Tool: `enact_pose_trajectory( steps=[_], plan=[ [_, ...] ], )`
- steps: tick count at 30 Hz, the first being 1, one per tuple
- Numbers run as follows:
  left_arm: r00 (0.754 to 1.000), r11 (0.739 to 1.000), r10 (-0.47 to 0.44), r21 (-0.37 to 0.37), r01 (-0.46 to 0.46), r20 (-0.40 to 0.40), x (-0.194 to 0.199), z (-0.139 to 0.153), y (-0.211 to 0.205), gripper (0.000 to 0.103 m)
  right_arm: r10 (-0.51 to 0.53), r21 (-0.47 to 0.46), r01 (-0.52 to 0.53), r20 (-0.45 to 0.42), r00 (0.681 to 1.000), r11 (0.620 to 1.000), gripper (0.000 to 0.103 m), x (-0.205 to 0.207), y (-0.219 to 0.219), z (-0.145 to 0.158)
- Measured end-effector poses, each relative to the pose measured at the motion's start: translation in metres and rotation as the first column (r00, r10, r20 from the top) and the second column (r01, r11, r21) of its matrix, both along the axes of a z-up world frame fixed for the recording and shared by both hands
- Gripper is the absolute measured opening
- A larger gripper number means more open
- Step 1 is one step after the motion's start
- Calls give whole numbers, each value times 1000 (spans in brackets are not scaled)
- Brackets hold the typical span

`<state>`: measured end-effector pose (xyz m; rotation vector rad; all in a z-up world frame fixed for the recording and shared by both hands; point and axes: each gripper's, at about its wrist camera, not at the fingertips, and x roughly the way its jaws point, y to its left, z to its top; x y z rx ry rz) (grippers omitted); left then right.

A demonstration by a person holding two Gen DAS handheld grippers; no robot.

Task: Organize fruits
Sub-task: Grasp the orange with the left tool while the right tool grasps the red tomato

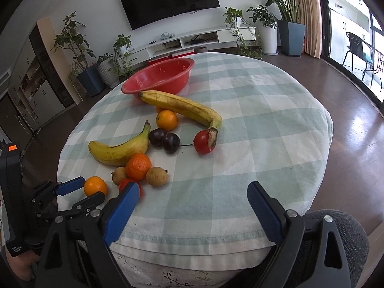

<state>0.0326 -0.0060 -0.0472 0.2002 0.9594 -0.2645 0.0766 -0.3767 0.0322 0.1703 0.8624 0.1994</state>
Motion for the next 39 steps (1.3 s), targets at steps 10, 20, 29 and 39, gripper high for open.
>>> enact_pose_trajectory(
  steps=[10, 20, 29, 39],
  plan=[
    [999, 995, -15, -101, 10, -46, 11, -6, 11, 36, 58, -15, -59, -30, 998, 998, 83, 6, 13, -8],
    [1000, 976, 8, -216, -14, -25, 3, 4, 37, 35, 207, 4, -207, -75, 975, 978, 68, 7, 52, -16],
    [1000, 959, 17, -281, -22, -21, -3, 5, 52, 35, 254, -39, -260, -121, 960, 965, 61, 20, 79, -32],
    [1000, 957, 20, -288, -26, -24, -3, 0, 55, 35, 279, -72, -289, -119, 953, 955, 48, 31, 92, -35]
  ],
)
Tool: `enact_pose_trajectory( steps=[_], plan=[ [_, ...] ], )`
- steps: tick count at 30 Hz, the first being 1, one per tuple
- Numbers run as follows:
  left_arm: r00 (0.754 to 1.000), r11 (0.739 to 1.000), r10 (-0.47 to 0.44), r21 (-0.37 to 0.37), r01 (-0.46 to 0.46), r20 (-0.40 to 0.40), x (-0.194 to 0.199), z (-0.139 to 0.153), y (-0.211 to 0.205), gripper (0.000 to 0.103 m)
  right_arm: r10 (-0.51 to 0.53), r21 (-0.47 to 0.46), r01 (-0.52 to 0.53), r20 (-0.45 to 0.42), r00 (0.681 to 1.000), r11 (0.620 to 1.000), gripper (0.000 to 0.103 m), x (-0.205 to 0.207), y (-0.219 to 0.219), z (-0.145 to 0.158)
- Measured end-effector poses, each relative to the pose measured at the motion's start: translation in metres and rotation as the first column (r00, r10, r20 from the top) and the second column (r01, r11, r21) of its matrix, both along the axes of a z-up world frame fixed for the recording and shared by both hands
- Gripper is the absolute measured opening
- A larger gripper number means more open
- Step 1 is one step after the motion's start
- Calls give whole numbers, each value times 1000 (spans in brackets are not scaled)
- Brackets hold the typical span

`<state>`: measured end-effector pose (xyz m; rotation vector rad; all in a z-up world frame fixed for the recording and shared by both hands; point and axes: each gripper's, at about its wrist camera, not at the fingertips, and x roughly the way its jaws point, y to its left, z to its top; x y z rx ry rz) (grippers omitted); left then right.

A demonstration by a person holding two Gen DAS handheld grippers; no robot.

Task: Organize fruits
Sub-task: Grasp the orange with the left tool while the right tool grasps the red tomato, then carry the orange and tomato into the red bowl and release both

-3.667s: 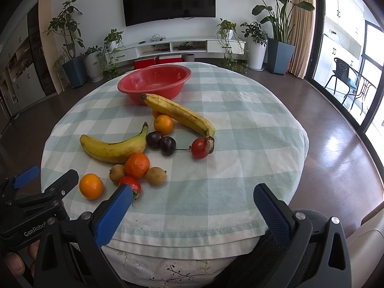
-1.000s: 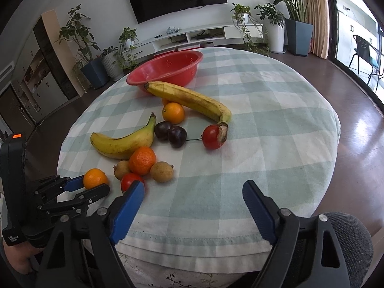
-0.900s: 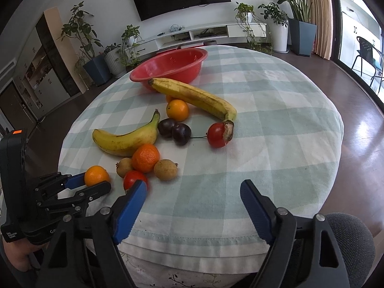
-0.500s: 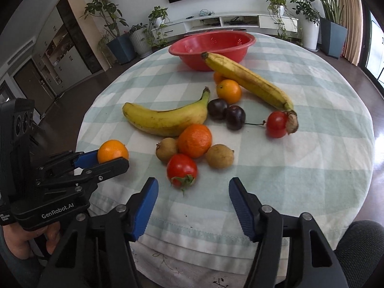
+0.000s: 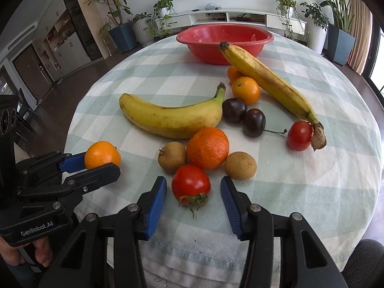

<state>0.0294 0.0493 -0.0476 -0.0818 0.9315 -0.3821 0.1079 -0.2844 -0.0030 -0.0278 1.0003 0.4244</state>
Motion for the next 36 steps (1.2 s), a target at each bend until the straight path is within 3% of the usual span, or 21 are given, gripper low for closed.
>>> enact_pose_trajectory(
  steps=[8, 17, 23, 29, 36],
  plan=[
    [1000, 1000, -5, 9, 5, -8, 1, -3, -2, 35, 18, -14, -18, 9, 1000, 1000, 35, -2, 1, -1],
    [1000, 1000, -14, 16, 14, -7, 0, -3, -4, 35, 24, 32, -24, -6, 1000, 999, 34, -10, -7, 3],
    [1000, 1000, -19, -10, 19, 0, 2, 7, -3, 35, 10, 108, -12, 24, 1000, 994, 34, -15, -25, 27],
    [999, 1000, -5, -20, 6, 45, 22, 38, 13, 35, -79, 155, 66, 82, 994, 986, 34, 12, -66, 57],
    [987, 995, -20, 98, 5, 159, 98, 97, 24, 35, -174, 185, 146, 144, 974, 972, 34, 87, -122, 102]
  ],
)
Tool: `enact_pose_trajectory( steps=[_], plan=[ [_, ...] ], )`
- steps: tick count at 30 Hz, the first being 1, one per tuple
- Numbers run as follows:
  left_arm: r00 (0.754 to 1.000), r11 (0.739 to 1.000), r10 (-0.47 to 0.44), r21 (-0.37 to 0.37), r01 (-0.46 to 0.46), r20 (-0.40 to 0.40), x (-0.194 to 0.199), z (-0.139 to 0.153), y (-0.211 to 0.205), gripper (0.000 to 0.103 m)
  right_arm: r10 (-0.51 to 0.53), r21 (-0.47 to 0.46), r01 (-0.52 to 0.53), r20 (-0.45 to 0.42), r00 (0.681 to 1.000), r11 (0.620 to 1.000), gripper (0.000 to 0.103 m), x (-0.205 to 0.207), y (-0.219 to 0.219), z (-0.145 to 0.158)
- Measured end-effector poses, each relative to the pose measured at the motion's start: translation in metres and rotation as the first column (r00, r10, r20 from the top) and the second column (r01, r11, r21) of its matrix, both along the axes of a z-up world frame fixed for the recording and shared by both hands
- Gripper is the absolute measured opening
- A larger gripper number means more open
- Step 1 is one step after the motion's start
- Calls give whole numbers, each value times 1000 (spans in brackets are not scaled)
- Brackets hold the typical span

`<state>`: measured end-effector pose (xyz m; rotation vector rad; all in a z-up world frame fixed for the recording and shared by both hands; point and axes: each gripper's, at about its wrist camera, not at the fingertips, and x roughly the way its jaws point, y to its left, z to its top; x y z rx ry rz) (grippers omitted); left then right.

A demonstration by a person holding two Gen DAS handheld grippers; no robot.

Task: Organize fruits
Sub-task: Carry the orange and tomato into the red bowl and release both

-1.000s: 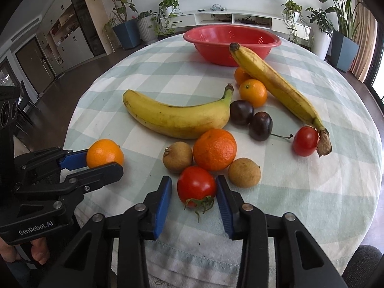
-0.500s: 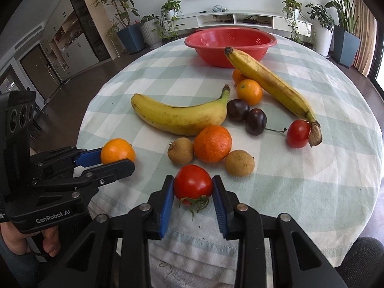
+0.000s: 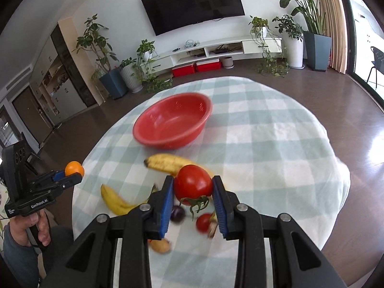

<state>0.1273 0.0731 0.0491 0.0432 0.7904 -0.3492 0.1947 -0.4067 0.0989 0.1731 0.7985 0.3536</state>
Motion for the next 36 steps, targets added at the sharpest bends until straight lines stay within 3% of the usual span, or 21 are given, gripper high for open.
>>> enact_pose_trajectory(
  steps=[6, 10, 14, 25, 36],
  plan=[
    [998, 995, -66, 71, 66, -4, 96, 23, -31, 35, 101, -53, -99, 29, 994, 994, 34, 75, 24, 20],
    [995, 992, -67, 98, 75, -76, 153, 3, -48, 35, 159, -54, -159, -17, 987, 986, 34, 120, 51, 8],
    [988, 983, -86, 148, 105, -127, 184, -24, -67, 35, 198, -91, -204, -68, 978, 975, 34, 150, 76, -14],
    [979, 970, -96, 202, 132, -179, 216, -78, -86, 35, 257, -219, -285, -150, 955, 933, 34, 173, 110, -53],
    [976, 952, -131, 254, 174, -176, 215, -92, -104, 36, 263, -302, -316, -204, 943, 899, 35, 178, 124, -76]
  ],
)
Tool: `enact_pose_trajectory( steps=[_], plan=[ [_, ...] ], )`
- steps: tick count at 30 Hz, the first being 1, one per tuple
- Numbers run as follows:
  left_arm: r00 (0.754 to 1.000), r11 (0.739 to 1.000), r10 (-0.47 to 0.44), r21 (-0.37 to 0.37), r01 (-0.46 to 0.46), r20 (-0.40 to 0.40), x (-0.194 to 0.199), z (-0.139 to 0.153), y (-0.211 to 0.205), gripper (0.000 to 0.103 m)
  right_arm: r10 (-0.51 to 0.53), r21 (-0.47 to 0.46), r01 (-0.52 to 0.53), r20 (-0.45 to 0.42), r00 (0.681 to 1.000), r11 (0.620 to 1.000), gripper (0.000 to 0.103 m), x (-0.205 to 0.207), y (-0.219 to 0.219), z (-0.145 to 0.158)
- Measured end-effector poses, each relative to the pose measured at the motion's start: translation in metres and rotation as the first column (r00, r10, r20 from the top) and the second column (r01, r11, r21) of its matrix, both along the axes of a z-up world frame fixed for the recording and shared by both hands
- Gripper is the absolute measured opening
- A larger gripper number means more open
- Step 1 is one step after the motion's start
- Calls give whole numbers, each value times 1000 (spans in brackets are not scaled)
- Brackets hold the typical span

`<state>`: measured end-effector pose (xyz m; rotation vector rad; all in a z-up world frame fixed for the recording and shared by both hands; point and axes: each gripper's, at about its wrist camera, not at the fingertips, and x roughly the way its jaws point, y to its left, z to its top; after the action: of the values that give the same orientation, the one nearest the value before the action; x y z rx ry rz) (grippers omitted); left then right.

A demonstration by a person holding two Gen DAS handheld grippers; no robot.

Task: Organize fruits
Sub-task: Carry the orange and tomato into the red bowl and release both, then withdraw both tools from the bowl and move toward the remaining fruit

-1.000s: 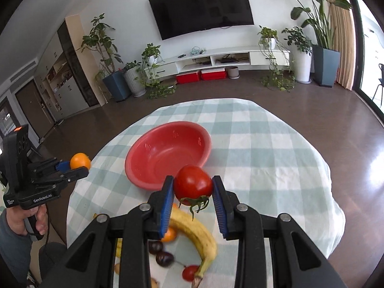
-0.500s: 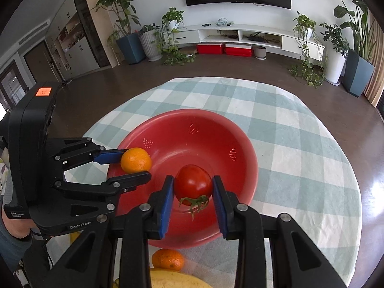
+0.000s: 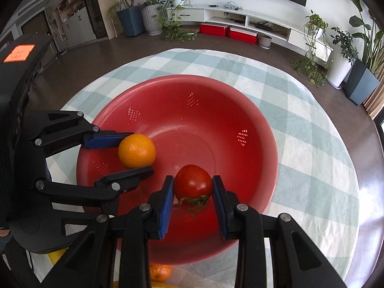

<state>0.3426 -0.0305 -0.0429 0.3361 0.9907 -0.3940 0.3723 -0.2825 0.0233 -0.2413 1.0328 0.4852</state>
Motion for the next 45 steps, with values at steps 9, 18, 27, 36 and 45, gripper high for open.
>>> enact_pose_trajectory(
  steps=[9, 18, 27, 36, 45],
  plan=[
    [1000, 1000, -4, 29, 3, 26, -1, 0, 0, 37, -11, -21, 11, 13, 1000, 1000, 36, -1, 3, 0],
    [999, 1000, 17, 9, -18, 52, -6, 11, 5, 37, -31, 9, 31, 24, 999, 999, 41, -5, -4, 9],
    [983, 995, 35, -96, -18, 180, -62, 69, 29, 70, -105, 200, 74, 150, 983, 977, 75, -57, -47, 80],
    [958, 957, 76, -291, 8, 276, -204, 83, 61, 103, -210, 421, 127, 159, 965, 898, 99, -167, -99, 91],
    [973, 956, 134, -284, -76, 190, -312, 42, 56, 103, -332, 455, 329, -76, 940, 827, 103, -261, -115, 33]
  ],
)
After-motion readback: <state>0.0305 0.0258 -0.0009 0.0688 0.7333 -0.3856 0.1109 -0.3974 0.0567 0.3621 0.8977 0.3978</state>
